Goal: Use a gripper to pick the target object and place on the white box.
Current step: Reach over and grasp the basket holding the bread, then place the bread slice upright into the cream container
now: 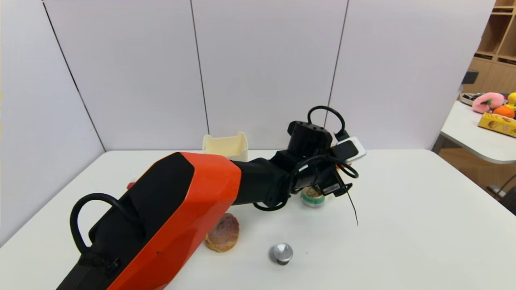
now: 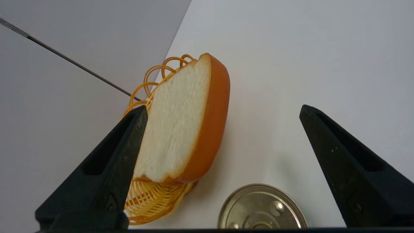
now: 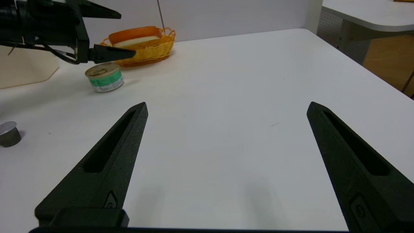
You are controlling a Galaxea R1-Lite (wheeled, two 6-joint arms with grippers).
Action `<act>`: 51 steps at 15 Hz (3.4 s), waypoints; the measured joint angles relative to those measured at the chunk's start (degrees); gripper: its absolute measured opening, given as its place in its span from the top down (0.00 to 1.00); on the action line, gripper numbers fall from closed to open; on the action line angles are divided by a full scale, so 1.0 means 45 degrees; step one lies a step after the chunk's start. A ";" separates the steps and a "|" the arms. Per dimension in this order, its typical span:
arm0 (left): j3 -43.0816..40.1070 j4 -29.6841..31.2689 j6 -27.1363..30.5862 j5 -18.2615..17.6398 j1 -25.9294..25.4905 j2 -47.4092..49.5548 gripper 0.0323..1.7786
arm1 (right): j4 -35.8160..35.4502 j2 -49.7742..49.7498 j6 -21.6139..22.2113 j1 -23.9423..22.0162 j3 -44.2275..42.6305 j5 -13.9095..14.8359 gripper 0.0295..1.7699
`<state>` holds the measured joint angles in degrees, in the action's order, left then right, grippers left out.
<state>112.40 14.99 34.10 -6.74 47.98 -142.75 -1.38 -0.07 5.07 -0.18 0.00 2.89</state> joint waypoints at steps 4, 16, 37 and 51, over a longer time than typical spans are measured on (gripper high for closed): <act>0.0106 0.0016 0.0685 0.0022 -0.0320 -0.0312 0.05 | 0.0000 0.0000 -0.0003 0.0000 0.0000 -0.0005 0.04; 0.0119 0.2124 0.1195 0.0861 -0.0555 -0.0924 0.05 | 0.0000 0.0000 0.0000 0.0000 0.0000 0.0000 0.04; 0.0100 0.1837 0.1181 0.0769 -0.0509 -0.0623 0.90 | 0.0000 0.0000 0.0000 0.0000 0.0000 0.0000 0.04; -0.0563 -0.3069 0.1089 0.0875 -0.2259 0.5128 0.90 | 0.0003 0.0000 0.0000 0.0000 0.0000 -0.0005 0.04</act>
<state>109.86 1.18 39.00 -2.80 37.82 -119.68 -1.37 -0.07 5.07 -0.18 0.00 2.86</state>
